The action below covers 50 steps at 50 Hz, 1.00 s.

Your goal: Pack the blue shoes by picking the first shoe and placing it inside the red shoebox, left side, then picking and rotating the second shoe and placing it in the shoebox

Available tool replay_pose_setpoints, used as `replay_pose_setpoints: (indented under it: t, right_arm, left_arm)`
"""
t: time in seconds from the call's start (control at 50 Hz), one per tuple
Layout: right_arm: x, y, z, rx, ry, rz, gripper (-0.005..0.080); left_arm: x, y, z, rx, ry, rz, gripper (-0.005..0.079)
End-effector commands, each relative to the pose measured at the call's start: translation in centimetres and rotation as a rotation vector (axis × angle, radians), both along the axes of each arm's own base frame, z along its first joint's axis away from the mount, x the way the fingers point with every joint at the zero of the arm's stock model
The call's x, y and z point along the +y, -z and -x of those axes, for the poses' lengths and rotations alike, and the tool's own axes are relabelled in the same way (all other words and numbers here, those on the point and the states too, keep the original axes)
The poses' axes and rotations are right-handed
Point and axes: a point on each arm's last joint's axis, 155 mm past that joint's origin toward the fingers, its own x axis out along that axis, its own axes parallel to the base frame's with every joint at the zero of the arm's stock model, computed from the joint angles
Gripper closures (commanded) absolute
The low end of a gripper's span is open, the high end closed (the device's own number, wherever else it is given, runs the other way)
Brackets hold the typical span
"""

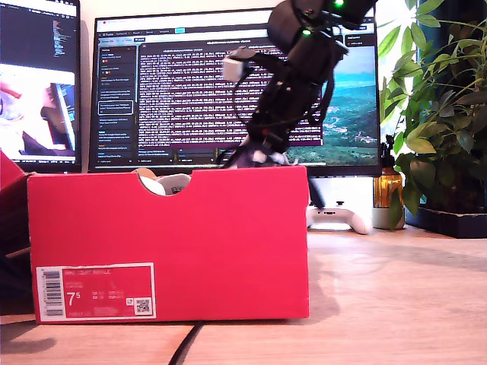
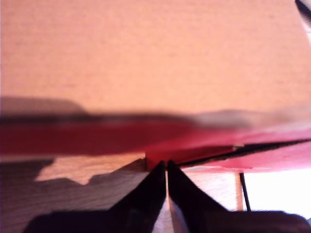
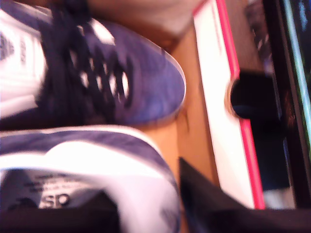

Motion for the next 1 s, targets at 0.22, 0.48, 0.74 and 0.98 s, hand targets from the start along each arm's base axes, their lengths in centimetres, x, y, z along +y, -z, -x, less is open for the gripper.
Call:
replay_pose_setpoints:
  t: [0.22, 0.48, 0.74, 0.98]
  right_arm:
    - [-0.2, 0.5, -0.4, -0.013, 0.038, 0.036, 0.0466]
    - [-0.4, -2.1, -1.1, -0.015, 0.165, -0.037, 0.0486]
    - [0.8, -6.9, -1.5, 0.016, 0.297, -0.216, 0.0762]
    - [1.1, -9.4, -1.0, 0.147, 0.466, -0.368, 0.0763]
  left_arm:
    - [0.1, 0.7, 0.5, 0.015, 0.002, -0.005, 0.0762]
    - [0.1, 0.7, 0.5, 0.015, 0.002, -0.005, 0.0762]
    - [0.1, 0.7, 0.5, 0.015, 0.002, -0.005, 0.0762]
    - [0.1, 0.7, 0.5, 0.015, 0.002, -0.006, 0.0762]
